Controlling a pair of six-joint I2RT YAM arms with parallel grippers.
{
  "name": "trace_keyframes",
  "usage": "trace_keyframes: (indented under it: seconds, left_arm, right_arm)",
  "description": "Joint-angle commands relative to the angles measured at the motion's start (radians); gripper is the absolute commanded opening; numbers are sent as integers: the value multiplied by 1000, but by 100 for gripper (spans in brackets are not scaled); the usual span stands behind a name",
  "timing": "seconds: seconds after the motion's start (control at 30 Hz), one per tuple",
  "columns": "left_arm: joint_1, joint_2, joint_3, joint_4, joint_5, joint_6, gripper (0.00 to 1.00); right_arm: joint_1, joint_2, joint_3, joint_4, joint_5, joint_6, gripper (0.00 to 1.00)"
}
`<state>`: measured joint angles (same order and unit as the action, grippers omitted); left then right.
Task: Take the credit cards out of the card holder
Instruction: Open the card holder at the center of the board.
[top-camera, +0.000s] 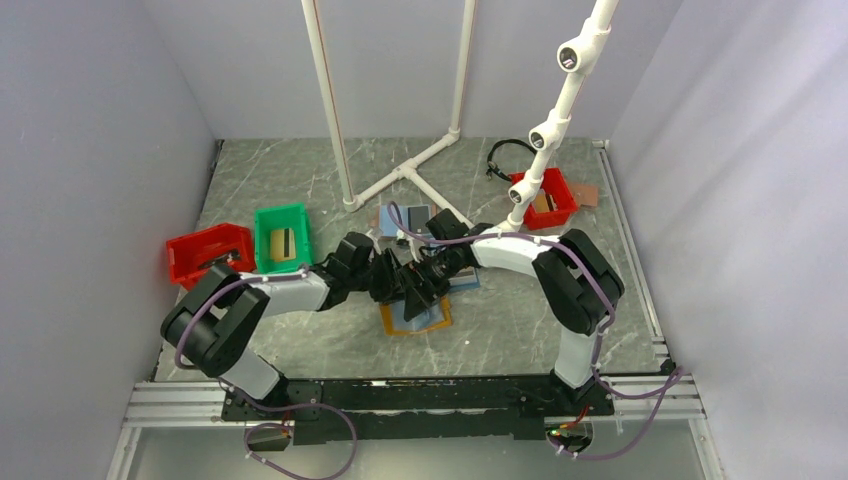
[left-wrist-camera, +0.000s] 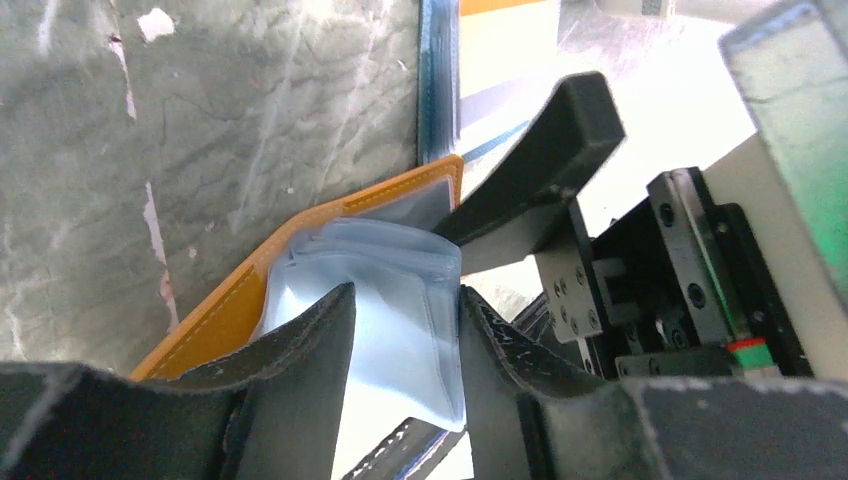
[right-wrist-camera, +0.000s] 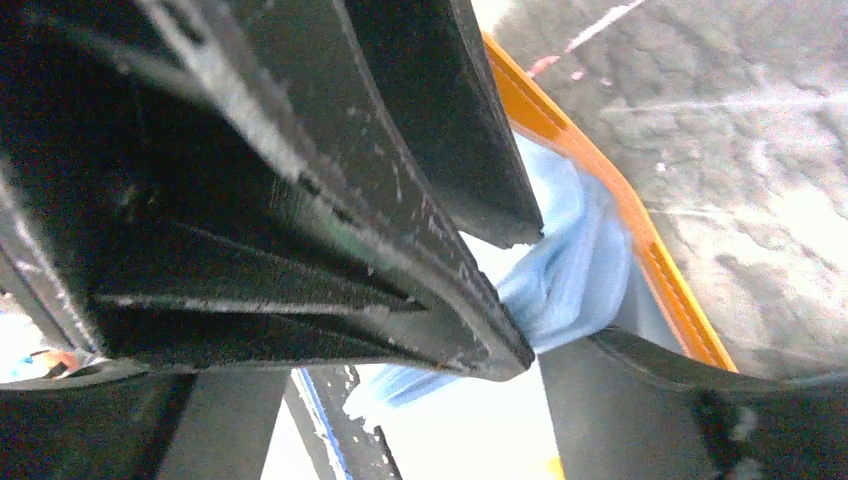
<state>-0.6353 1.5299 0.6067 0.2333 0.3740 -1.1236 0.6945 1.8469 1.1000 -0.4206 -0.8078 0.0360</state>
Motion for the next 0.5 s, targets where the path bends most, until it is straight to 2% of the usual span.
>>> trace_keyframes:
  seconds: [0.0, 0.07, 0.3, 0.4, 0.47]
  left_arm:
    - [-4, 46, 30, 8, -9, 2, 47]
    - [0, 66, 24, 13, -21, 6, 47]
    - [9, 67, -25, 48, -53, 30, 48]
    - [9, 32, -47, 46, -63, 51, 51]
    - [10, 14, -64, 33, -75, 62, 53]
  right_arm:
    - [-25, -37, 4, 2, 115, -3, 75]
    - [-38, -42, 6, -11, 137, -12, 62]
    - [-63, -37, 2, -38, 213, -27, 37]
    - [-68, -19, 11, -56, 202, -62, 37]
    - [-75, -23, 17, -70, 157, -80, 49]
